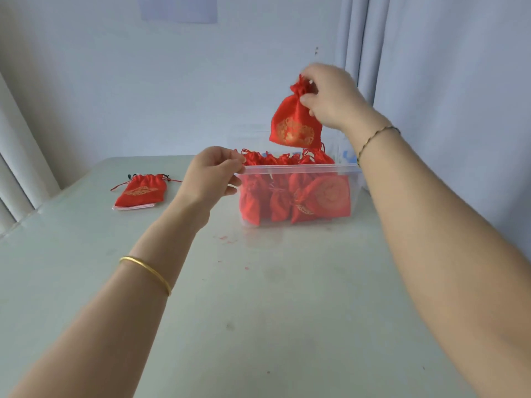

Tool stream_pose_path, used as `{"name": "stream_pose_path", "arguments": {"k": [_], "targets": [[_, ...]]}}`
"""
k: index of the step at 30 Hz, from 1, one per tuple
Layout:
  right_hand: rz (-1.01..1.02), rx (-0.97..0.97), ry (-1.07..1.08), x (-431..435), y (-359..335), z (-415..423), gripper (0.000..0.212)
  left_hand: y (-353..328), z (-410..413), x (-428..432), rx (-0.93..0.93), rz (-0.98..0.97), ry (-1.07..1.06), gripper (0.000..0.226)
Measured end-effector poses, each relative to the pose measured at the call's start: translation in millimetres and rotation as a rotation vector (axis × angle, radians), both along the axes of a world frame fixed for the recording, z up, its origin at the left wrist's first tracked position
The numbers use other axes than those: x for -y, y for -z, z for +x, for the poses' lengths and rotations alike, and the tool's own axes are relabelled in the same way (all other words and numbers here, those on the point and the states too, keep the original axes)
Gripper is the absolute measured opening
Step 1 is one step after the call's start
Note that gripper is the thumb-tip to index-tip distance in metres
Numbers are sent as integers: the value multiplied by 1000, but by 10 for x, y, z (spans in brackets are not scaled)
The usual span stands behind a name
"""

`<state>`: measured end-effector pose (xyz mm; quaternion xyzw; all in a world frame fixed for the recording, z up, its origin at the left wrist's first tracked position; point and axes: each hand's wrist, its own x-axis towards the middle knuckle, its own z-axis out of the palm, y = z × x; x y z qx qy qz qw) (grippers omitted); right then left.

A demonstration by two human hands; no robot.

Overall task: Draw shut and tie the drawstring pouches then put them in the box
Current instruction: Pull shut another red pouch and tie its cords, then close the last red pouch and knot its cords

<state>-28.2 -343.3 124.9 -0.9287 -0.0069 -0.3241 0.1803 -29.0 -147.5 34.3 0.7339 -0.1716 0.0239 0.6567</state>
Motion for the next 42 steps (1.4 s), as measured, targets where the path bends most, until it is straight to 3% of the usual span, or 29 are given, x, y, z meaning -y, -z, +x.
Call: {"name": "stream_pose_path", "arguments": {"k": [3, 9, 14, 17, 21, 24, 28, 32, 37, 42], "targets": [[-119, -226, -5, -8, 27, 11, 18, 9, 33, -36, -7, 7, -10, 16], [-72, -665, 79, 77, 16, 231, 22, 25, 102, -118, -13, 16, -18, 17], [10, -774, 187, 58, 284, 477, 31, 68, 143, -181, -23, 13, -33, 18], [55, -681, 228, 62, 271, 535, 40, 99, 222, -266, -20, 1, -91, 16], [80, -278, 216, -92, 211, 415, 41, 272, 439, -424, -8, 17, -282, 19], [196, -104, -18, -495, 296, 236, 39, 575, 694, -650, 30, 267, -437, 31], [379, -215, -325, -1040, 589, 25, 30, 934, 972, -913, 71, 731, -452, 42], [374, -361, -417, -1303, 965, -22, 24, 1028, 1204, -1043, 115, 1057, -420, 48], [360, -455, -402, -1315, 1297, 45, 22, 1033, 1561, -1254, 82, 1198, -415, 49], [400, -487, -371, -1254, 1449, 178, 22, 1086, 1769, -1409, -60, 1182, -333, 54]]}}
